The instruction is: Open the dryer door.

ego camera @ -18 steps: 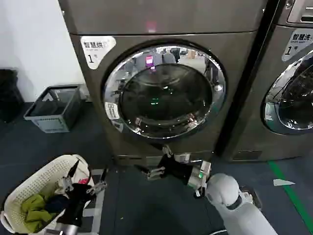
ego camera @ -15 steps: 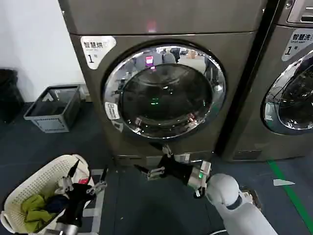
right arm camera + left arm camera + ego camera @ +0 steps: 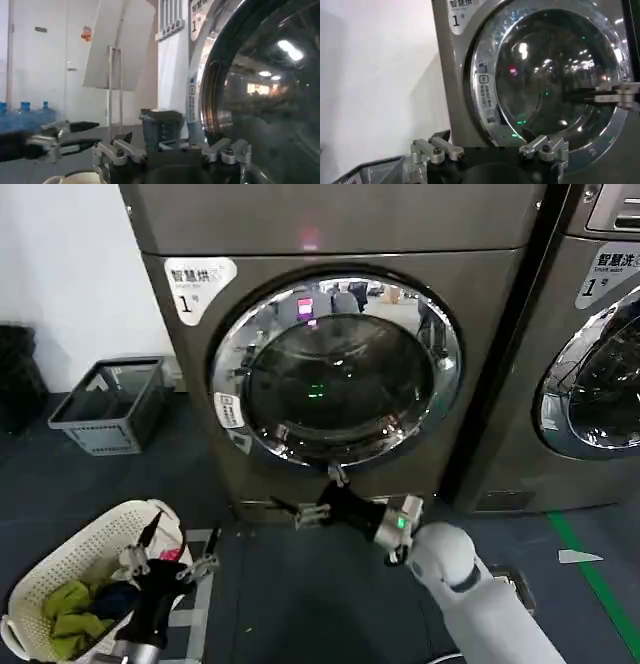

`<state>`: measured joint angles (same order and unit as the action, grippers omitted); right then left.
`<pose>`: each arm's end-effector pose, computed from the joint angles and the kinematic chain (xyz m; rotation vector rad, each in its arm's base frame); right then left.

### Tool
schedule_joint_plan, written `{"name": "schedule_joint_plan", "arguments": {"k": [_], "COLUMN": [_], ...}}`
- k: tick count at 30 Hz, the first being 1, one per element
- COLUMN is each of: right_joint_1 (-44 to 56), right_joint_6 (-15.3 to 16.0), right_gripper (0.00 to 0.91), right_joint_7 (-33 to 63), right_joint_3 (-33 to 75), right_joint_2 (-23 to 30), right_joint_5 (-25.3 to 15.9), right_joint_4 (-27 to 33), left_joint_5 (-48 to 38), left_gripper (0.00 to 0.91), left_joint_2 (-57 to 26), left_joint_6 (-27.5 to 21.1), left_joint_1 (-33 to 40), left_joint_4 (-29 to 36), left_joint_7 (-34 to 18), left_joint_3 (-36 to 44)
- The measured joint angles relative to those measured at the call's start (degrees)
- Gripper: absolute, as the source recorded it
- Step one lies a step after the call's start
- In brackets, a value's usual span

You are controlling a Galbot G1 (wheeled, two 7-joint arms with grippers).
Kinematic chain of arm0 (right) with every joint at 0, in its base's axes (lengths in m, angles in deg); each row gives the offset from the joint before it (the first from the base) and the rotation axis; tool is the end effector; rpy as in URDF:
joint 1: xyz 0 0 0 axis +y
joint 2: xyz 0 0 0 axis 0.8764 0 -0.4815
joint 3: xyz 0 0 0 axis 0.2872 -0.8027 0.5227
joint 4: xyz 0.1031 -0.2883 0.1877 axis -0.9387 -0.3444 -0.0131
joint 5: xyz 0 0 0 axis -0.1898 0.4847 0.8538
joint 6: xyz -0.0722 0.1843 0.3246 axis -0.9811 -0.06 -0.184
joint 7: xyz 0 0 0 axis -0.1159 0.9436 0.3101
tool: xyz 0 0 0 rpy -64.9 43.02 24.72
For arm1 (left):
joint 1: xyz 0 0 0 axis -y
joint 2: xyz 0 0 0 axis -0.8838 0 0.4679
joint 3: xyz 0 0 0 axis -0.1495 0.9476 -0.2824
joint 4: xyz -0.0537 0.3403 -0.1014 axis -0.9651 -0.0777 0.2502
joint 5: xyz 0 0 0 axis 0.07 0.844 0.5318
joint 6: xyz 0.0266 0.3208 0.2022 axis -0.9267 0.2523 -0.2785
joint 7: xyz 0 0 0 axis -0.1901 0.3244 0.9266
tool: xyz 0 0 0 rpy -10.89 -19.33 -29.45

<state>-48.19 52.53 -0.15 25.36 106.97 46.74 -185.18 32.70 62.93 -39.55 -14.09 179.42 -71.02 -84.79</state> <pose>0.4332 0.0661 -0.2369 -1.5779 2.5527 0.0139 0.1421 0.0625 -0.2776 0.1171 3.0120 0.2337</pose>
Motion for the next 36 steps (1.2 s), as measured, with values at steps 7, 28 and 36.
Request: {"name": "schedule_joint_plan", "arguments": {"k": [7, 28, 36], "right_joint_1": [-5.7, -15.6, -17.2], "right_joint_6": [0.0, 0.1, 0.1], "right_gripper": [0.907, 0.907, 0.907], "right_joint_7": [0.0, -0.9, -1.2], "right_joint_3": [-2.4, -7.7, -9.1], "right_joint_2": [2.7, 8.1, 10.1], "right_joint_5": [0.2, 0.9, 0.8], "right_joint_4": [4.8, 17.6, 21.0], "left_joint_5": [-0.1, -0.1, -0.1], "left_gripper": [0.907, 0.907, 0.907], "left_joint_2": [0.0, 0.1, 0.1], "left_joint_6": [-0.1, 0.0, 0.0], "left_joint_1": [0.1, 0.0, 0.1], "left_joint_4": [0.0, 0.7, 1.2], "left_joint_7": [0.0, 0.0, 0.1], "left_joint_3": [0.0, 0.0, -0.1]}}
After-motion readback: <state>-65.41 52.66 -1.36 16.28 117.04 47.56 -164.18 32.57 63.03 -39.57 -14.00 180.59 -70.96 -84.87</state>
